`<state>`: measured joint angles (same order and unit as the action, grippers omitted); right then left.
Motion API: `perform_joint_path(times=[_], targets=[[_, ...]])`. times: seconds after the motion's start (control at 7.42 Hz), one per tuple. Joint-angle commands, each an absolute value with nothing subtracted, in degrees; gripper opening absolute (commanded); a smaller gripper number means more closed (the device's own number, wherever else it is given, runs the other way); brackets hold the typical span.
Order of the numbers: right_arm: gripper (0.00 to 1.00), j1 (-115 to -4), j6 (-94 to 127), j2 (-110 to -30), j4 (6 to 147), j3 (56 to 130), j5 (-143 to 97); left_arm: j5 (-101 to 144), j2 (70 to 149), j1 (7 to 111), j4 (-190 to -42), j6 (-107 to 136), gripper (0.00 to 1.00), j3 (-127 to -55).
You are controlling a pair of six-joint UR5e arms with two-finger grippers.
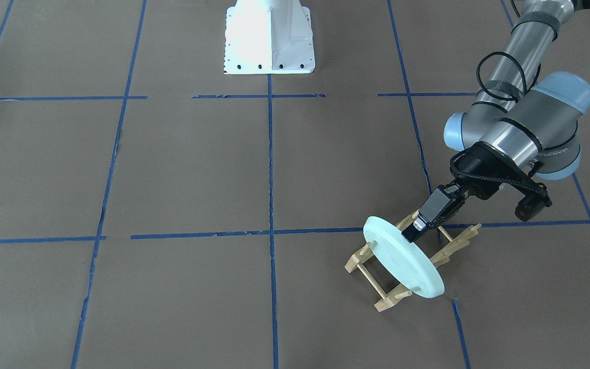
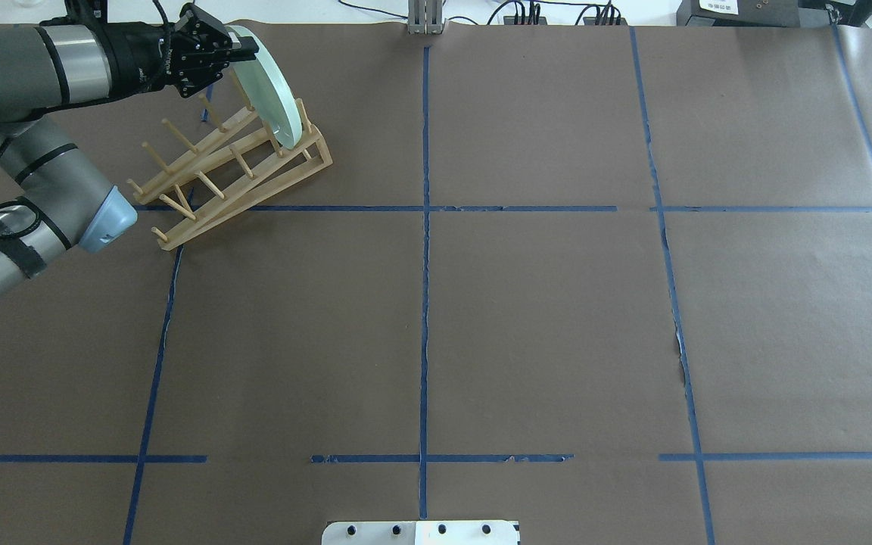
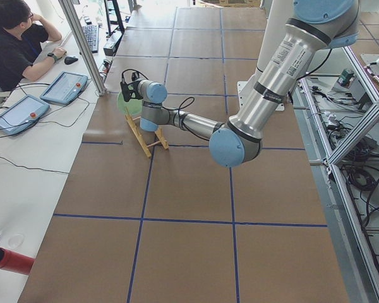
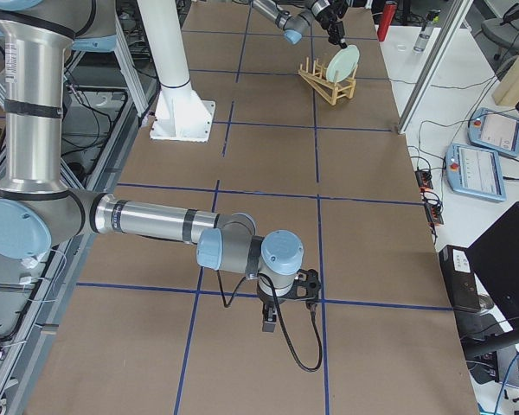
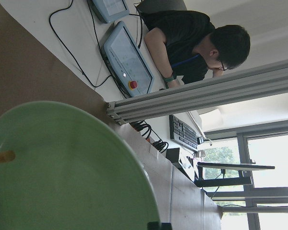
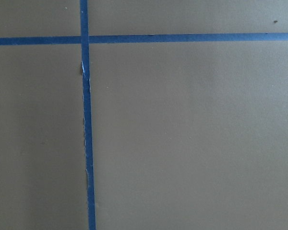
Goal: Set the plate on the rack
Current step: 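Lower the upright plate into a slot of the wooden rack, then open the left gripper and withdraw it away from the plate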
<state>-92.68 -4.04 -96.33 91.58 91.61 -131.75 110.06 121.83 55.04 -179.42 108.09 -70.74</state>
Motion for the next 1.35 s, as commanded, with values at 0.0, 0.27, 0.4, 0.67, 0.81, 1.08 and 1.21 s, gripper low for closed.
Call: perform_joint_path(times=[0.0,0.27,0.4,0.67,0.81,1.08,1.21], targets=[[1.00,-92.64,-4.04,-96.33,91.58,91.58,-131.75,109.51,121.82,55.02,-179.30,108.19,1.00,-70.66],[1.00,-92.64,-4.04,-96.33,91.58,91.67,-131.75,110.82,121.90,55.37,-175.38,107.76,1.00,-71.71],[1.00,-92.64,-4.04,-96.33,91.58,91.58,-131.75,118.40,121.90,56.59,-167.95,105.75,1.00,-73.55],[1.00,-92.72,-4.04,-96.33,91.58,91.58,-131.75,130.40,117.01,61.32,-144.87,89.93,1.00,-83.88],[1.00,-92.64,-4.04,-96.33,91.58,91.67,-131.75,132.08,113.94,62.57,-133.27,78.51,1.00,-88.11],[1.00,-92.64,-4.04,-96.33,91.58,91.58,-131.75,132.19,106.73,67.46,-118.09,50.85,1.00,-91.05],[1.00,-92.72,-4.04,-96.33,91.58,91.67,-131.75,132.19,102.87,71.33,-113.60,35.14,1.00,-91.40]])
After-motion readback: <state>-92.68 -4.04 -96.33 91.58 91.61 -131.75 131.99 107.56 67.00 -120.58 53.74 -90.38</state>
